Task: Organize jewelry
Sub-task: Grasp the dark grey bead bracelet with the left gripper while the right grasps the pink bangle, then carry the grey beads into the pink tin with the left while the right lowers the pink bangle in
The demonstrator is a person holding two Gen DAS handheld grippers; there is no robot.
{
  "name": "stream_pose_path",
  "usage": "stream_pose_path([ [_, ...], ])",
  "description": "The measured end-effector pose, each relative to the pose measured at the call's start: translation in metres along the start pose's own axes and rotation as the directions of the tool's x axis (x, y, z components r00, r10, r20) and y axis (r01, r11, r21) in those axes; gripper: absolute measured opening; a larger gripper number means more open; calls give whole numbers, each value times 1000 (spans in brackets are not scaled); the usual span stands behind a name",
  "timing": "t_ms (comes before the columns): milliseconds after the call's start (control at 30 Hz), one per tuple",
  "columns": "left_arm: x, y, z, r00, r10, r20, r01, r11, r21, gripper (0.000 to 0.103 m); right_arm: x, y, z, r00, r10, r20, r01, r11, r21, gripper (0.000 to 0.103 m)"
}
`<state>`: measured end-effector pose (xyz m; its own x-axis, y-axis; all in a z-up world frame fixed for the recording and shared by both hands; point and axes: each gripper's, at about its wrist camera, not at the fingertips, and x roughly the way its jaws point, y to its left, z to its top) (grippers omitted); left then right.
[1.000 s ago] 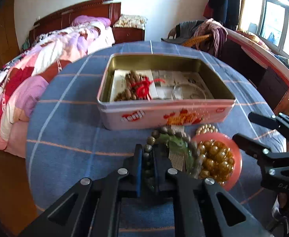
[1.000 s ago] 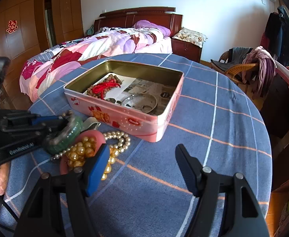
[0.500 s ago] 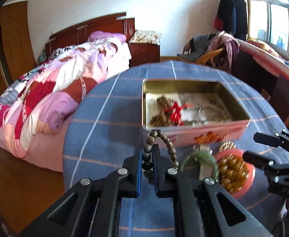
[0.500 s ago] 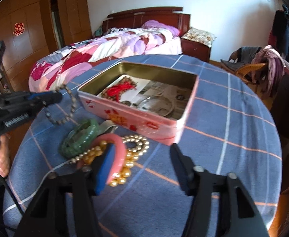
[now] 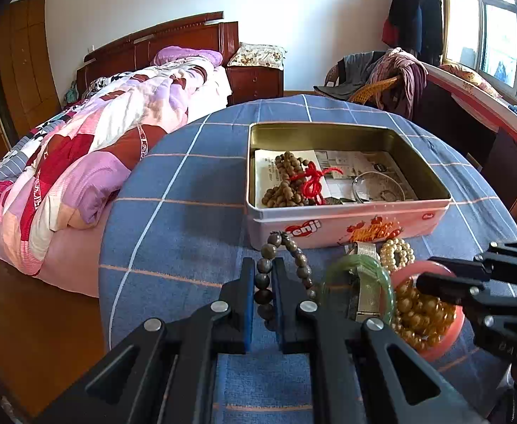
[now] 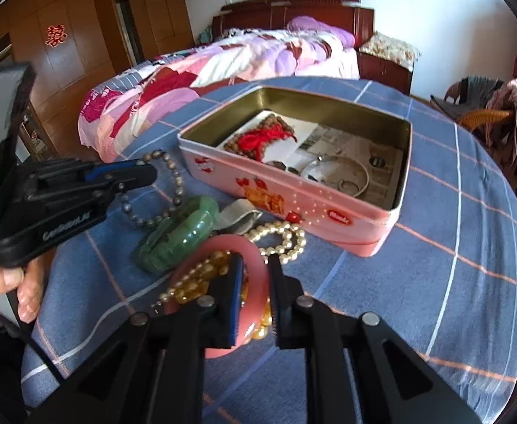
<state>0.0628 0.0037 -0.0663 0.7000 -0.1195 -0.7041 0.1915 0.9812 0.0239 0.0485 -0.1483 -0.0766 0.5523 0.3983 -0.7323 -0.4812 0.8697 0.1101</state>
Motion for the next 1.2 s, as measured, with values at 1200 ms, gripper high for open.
stream_pose_path([
  [1200, -33, -16, 21, 995, -5, 95, 5, 1000, 8, 8, -49, -17, 18, 977, -46, 209, 35, 998, 53, 14],
])
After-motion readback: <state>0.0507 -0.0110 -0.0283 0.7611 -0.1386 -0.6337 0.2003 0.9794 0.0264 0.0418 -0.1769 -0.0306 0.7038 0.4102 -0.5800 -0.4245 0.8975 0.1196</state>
